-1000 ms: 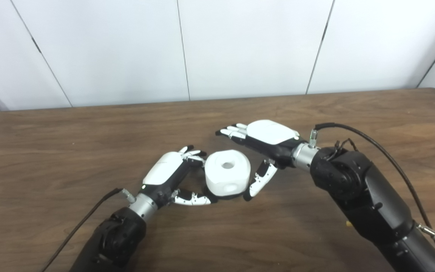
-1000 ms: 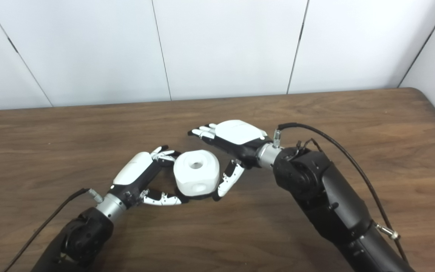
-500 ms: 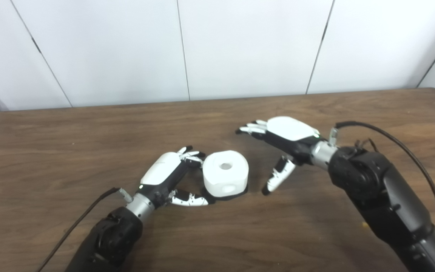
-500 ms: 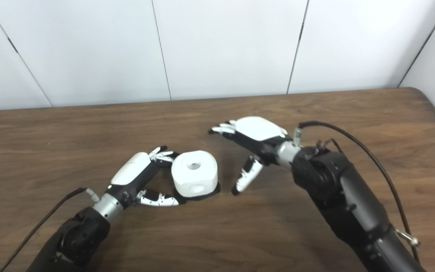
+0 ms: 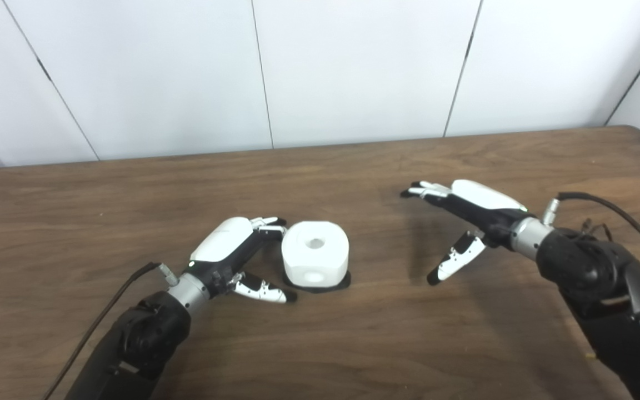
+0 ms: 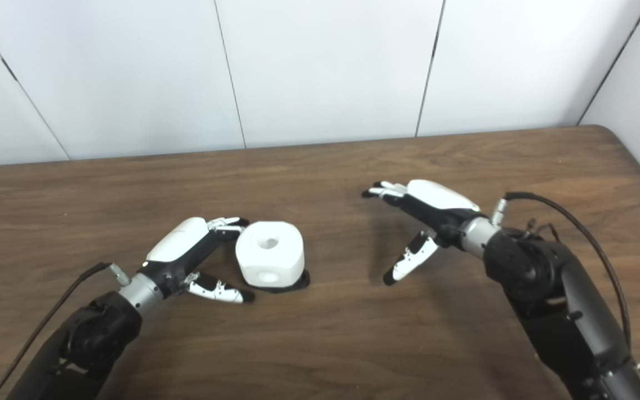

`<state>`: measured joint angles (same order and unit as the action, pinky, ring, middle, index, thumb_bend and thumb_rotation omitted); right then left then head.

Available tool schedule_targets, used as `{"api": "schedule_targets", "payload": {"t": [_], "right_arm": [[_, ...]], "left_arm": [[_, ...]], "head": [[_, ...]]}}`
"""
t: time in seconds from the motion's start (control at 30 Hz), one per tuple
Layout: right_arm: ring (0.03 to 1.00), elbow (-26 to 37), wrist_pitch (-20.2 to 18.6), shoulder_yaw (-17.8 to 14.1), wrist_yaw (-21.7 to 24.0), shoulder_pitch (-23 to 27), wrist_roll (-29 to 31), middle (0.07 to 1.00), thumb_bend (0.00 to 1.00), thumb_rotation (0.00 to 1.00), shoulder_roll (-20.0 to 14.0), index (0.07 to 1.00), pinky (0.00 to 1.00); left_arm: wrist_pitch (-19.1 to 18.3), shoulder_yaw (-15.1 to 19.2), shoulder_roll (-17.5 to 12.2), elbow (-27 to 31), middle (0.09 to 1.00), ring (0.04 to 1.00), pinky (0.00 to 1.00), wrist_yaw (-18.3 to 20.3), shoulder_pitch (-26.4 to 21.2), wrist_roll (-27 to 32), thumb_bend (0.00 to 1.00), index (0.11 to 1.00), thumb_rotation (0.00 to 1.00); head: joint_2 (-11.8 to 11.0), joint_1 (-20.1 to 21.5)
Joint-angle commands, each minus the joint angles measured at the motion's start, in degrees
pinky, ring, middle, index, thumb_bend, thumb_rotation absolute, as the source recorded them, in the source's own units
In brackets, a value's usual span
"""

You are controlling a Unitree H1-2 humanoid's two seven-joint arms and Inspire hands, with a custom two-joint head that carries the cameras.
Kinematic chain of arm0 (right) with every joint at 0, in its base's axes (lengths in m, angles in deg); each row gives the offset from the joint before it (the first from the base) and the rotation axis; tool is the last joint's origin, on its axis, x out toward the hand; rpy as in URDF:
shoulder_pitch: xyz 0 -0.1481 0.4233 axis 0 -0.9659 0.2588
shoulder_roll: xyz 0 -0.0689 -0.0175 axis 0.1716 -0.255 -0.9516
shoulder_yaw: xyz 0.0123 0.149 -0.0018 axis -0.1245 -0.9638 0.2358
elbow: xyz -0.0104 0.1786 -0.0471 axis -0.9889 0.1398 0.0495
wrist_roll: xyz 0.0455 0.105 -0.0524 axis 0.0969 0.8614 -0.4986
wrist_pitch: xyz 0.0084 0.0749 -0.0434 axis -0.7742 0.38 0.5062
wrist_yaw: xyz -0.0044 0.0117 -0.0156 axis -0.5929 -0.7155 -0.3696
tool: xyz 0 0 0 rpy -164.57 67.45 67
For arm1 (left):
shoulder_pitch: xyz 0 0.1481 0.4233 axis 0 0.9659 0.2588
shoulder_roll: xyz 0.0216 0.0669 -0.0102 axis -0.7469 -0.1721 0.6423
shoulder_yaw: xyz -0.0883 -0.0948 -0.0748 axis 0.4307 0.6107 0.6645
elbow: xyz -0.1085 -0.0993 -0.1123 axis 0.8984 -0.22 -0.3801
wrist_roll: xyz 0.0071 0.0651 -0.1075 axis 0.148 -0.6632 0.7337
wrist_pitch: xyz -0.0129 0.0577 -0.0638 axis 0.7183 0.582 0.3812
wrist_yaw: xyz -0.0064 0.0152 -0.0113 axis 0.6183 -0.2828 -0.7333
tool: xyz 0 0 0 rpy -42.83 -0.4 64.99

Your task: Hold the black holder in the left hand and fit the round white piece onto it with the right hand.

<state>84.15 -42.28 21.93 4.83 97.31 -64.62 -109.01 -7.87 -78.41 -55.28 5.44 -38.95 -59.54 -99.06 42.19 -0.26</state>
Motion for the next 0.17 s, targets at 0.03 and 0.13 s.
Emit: {"api": "schedule_targets", "payload": {"t": [0.03,0.13], "right_arm": [[1.000,-0.42,0.77,-3.21,-6.98,-0.57,2.90,0.993,0.78,0.26,2.91,0.946,0.86],[0.973,-2.05,2.10,-6.64,-13.21,-1.93,6.64,0.985,0.72,0.25,7.58,0.944,0.85]], "left_arm": [[-3.63,1.19,-3.07,0.70,0.925,0.944,0.94,2.34,-1.52,-0.52,1.00,0.941,0.23],[-4.21,1.89,-3.83,0.64,0.947,0.955,0.95,3.55,-1.56,0.91,1.00,0.992,0.25]], "head": [[0.26,0.04],[0.20,0.60]]}}
